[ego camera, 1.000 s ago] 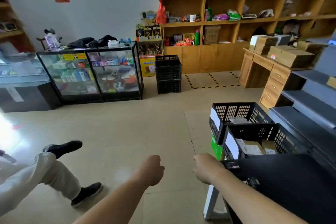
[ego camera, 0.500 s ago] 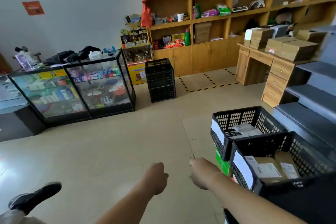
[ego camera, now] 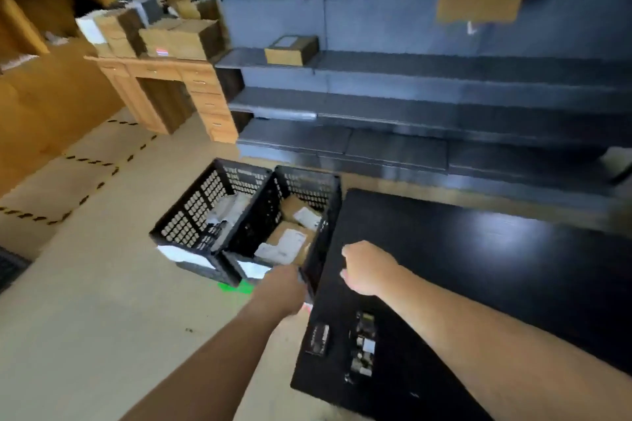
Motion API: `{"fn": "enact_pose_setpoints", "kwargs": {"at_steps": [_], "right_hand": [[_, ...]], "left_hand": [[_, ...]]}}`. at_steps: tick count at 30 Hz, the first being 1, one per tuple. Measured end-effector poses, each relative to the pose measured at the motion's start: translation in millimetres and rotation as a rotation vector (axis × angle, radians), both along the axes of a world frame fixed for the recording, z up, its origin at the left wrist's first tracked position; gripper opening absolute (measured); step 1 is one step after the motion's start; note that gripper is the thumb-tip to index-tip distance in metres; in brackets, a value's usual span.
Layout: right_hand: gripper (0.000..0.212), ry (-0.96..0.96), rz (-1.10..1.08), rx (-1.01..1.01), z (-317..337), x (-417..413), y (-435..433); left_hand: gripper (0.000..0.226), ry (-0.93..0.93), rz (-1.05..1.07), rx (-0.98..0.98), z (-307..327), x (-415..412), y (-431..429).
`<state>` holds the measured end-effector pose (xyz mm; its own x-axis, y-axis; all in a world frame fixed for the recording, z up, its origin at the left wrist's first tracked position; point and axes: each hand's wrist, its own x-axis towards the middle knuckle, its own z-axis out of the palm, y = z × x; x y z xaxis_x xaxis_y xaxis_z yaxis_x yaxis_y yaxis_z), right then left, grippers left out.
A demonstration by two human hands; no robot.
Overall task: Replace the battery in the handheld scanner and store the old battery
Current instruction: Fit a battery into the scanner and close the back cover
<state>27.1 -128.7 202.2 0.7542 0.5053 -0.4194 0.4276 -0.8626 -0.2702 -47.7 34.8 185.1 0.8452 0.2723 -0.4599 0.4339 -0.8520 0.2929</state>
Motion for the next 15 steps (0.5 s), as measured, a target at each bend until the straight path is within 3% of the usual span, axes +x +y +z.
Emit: {"fn": "enact_pose_setpoints", "kwargs": {"at_steps": [6,13,15], "right_hand": [[0.029,0.052,-0.326,-0.08,-31.1,-15.1,-46.6],[0.018,0.214,-0.476,-0.059,-89.4,-44.4,-28.4],[0.027,0.267,-0.534,0.005,-108.5,-49.5,-17.5]], "left_hand": [[0.028,0.081,-0.338,-0.044,-52.2,40.4,-20.8],[0.031,0.17,-0.35,-0.105,-108.0,27.1,-11.5],[0.03,0.176,-0.324,-0.121,-121.2,21.3,-7.1]]}}
